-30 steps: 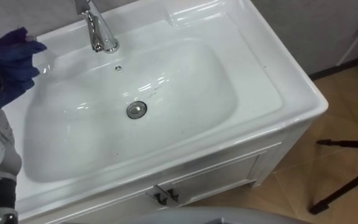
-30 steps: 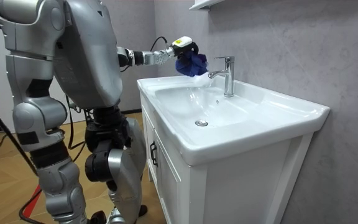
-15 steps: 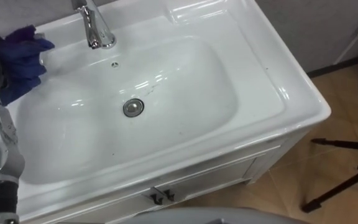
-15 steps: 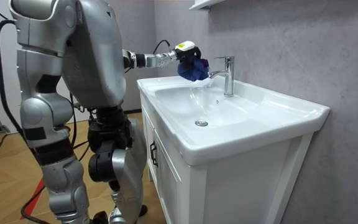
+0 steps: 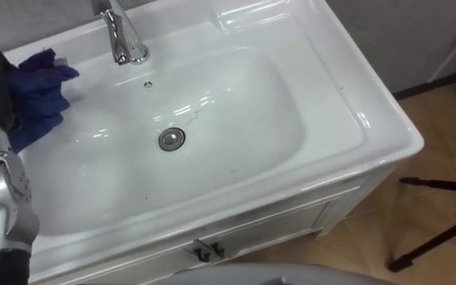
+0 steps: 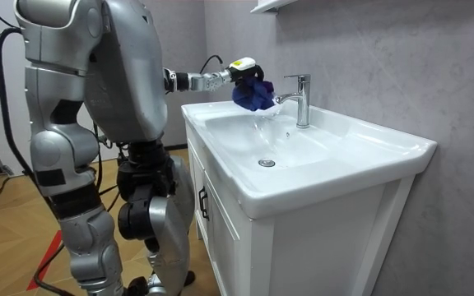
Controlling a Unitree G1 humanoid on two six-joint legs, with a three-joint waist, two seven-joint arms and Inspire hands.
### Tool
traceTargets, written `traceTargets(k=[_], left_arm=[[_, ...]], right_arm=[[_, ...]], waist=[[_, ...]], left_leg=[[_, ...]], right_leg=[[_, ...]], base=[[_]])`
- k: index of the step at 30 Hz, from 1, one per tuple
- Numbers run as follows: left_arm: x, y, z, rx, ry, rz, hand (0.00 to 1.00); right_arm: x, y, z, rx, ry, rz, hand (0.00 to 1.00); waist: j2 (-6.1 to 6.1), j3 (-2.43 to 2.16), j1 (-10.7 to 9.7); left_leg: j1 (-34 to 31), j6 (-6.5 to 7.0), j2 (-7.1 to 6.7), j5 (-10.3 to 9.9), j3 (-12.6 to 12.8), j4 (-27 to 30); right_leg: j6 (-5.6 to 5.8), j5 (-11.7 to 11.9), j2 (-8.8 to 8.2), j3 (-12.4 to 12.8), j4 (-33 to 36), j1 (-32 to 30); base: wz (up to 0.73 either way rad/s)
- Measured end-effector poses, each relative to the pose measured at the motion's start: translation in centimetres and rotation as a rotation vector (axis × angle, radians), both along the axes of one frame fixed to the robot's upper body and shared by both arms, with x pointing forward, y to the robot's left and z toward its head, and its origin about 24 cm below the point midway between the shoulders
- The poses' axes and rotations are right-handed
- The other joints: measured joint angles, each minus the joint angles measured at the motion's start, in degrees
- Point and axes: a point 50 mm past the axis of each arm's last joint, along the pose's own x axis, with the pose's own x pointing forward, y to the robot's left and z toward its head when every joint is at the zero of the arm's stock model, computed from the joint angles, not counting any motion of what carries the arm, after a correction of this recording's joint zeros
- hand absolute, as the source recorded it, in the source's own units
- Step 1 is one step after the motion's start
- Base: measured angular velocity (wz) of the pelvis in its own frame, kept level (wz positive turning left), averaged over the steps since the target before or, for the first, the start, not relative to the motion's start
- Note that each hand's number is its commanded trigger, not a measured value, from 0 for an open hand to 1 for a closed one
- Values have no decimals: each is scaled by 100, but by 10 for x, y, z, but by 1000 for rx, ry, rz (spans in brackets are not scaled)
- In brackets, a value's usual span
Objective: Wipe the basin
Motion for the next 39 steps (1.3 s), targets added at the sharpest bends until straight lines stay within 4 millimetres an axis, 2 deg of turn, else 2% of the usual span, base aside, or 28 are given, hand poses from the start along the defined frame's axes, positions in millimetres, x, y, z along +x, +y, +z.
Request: traceTargets(k=[5, 12, 15, 19, 25, 32, 38, 39], left_arm=[[-13, 3, -14, -61, 51, 31, 100], [-15, 3, -19, -74, 71, 39, 100], [-19, 4, -22, -109, 71, 51, 100], [-19, 3, -23, -111, 71, 52, 100], [-20, 1, -25, -123, 64, 59, 100], [-24, 2, -26, -114, 62, 62, 100], [-33, 4, -30, -113, 86, 75, 100], [-33, 4, -30, -113, 86, 75, 100]], right_arm=[[-3, -1, 0, -7, 9, -8, 0], [-4, -2, 0, -7, 9, -8, 0], [-5, 0, 0, 1, 20, -3, 0], [-7, -1, -1, -4, 35, -6, 0], [-12, -2, 0, -16, 46, -11, 0], [-16, -2, 0, -15, 62, -21, 0], [-15, -3, 0, -17, 60, -25, 0], [-16, -3, 0, -17, 62, -26, 0]], waist=[[15, 5, -1], [23, 14, 9], [23, -24, 23], [4, -30, 45], [-28, -25, 194], [-46, -59, 338], [-41, -66, 323], [4, -95, 326]], left_leg=[[16, -1, -29, 1, -123, -50], [14, 2, -104, 31, -183, -141], [24, 9, -135, 33, -172, -144], [28, 9, -138, 33, -169, -144], [66, 10, -134, 33, -115, -152], [65, 10, -135, 33, -118, -155], [-1, 10, -149, 33, -199, -130], [-8, 11, -157, 33, -264, -132]], right_leg=[[7, -4, -17, -126, -10, 72], [60, -34, -90, -214, -33, 60], [87, -47, -122, -211, -8, 56], [88, -47, -124, -213, 2, 56], [92, -50, -125, -183, 13, 60], [94, -51, -128, -201, 14, 68], [96, -52, -142, -266, -4, 60], [98, -53, -147, -294, -5, 64]], base=[[13], [9], [0], [0], [-3], [0], [5], [13]])
